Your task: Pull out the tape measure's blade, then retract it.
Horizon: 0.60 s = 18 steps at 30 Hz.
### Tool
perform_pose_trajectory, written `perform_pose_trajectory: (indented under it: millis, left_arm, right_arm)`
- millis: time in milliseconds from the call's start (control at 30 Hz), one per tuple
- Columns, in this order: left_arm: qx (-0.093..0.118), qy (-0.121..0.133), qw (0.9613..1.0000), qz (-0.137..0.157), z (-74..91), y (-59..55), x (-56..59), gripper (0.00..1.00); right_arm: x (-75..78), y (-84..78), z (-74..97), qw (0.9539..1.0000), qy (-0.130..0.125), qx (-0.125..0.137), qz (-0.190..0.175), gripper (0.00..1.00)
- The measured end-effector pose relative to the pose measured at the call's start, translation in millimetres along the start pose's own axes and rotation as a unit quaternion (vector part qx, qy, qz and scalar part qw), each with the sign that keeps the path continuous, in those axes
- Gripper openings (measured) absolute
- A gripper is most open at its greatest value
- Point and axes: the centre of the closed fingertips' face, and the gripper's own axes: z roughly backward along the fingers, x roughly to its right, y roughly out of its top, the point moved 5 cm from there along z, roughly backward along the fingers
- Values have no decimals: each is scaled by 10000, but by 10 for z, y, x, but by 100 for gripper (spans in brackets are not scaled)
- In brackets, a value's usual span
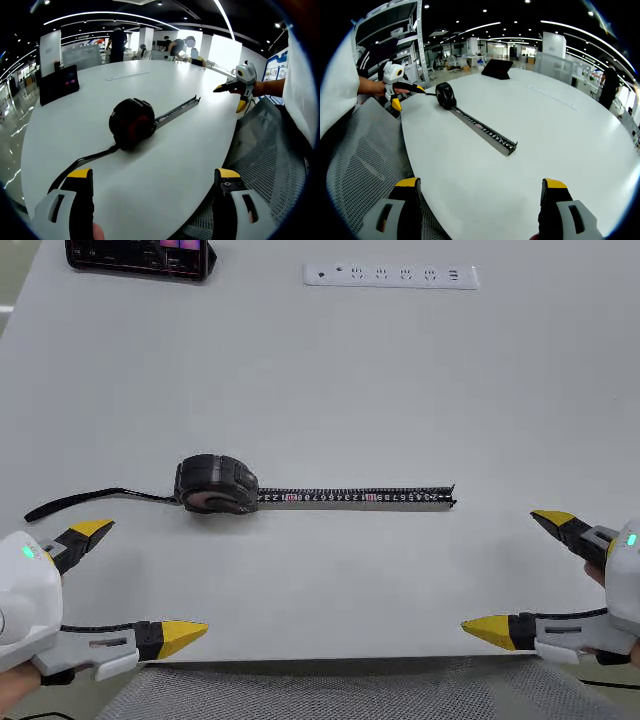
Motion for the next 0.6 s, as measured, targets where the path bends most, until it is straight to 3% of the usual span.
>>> perform_pose_trajectory:
  millis: [600]
  left_arm:
    - [9, 12, 10000, -7, 7, 8, -9, 99]
  right_arm:
    - [11, 24, -2, 10000, -45, 20, 25, 99]
